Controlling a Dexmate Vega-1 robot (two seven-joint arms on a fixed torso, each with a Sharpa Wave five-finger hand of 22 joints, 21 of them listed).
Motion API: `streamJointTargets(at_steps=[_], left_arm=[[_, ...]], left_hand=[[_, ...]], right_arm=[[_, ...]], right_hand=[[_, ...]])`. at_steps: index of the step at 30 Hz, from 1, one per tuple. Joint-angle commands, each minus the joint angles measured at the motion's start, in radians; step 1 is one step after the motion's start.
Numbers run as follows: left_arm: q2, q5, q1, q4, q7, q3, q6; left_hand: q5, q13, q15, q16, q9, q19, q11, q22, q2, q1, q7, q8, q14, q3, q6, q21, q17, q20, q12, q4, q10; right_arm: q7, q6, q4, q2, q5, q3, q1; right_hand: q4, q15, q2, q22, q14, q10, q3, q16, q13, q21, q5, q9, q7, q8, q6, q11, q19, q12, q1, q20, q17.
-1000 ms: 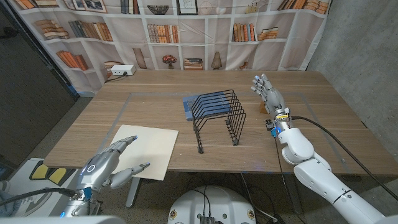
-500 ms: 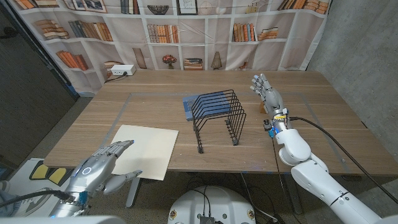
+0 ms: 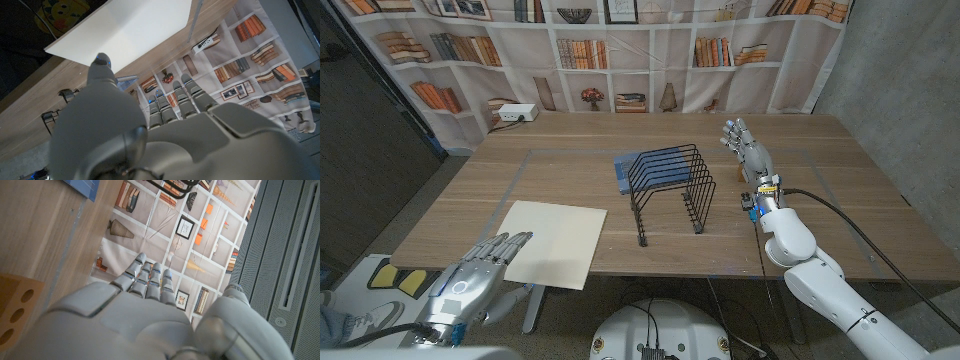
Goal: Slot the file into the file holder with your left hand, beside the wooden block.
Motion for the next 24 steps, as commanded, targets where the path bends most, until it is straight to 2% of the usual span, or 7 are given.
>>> streamJointTargets(at_steps=[1,7,13,24], left_arm=[[-0.001,0.106,0.004,0.023,0.045,0.105,0.168],[0.014,0.089,-0.019,0.061,0.101,0.163,0.231],[0.022,0.041,-0.076,0.131,0.21,0.243,0.293],[0.127,-0.034,-0.137,0.192,0.263,0.323,0.38]], left_hand=[[-0.009,0.002,-0.104,-0.002,0.004,-0.013,0.004,0.003,-0.002,0.046,-0.001,-0.003,-0.013,0.009,-0.025,-0.004,0.002,-0.067,-0.001,-0.012,-0.021],[-0.016,0.002,-0.105,-0.001,0.005,-0.02,0.004,0.003,-0.006,0.073,-0.003,0.0,-0.02,0.012,-0.027,-0.003,0.001,-0.066,0.002,-0.013,-0.028],[-0.023,0.002,-0.109,0.006,0.006,-0.014,0.002,0.004,-0.008,0.08,-0.01,0.012,-0.006,0.011,-0.003,0.002,0.002,-0.071,0.014,-0.006,-0.006],[-0.034,0.002,-0.108,0.011,0.007,-0.008,-0.005,0.005,0.002,0.094,-0.015,0.026,0.005,0.015,0.029,0.007,0.004,-0.069,0.023,0.003,0.02]], right_arm=[[0.009,0.039,0.029,0.026,-0.002,-0.011,0.015],[0.008,0.072,0.047,0.043,-0.006,-0.013,0.016],[0.007,0.12,0.071,0.059,-0.02,-0.013,0.01],[0.014,0.178,0.112,0.087,-0.028,-0.017,0.009]], right_hand=[[0.0,-0.002,-0.001,0.004,0.009,0.008,-0.003,-0.001,0.005,-0.006,0.007,0.003,0.001,-0.002,0.006,0.001,0.011,0.0,-0.007,-0.029,0.003],[0.0,-0.003,-0.001,0.004,0.01,0.012,-0.003,-0.001,0.005,-0.008,0.007,0.003,0.001,-0.002,0.007,0.001,0.012,0.001,-0.007,-0.029,0.003],[-0.001,-0.004,-0.001,0.004,0.011,0.013,-0.004,-0.001,0.005,-0.01,0.007,0.003,0.0,-0.001,0.011,0.0,0.015,0.001,-0.008,-0.029,0.003],[-0.001,-0.004,-0.001,0.004,0.015,0.02,-0.005,0.0,0.005,-0.013,0.007,0.003,0.0,0.0,0.014,-0.002,0.019,0.003,-0.009,-0.029,0.004]])
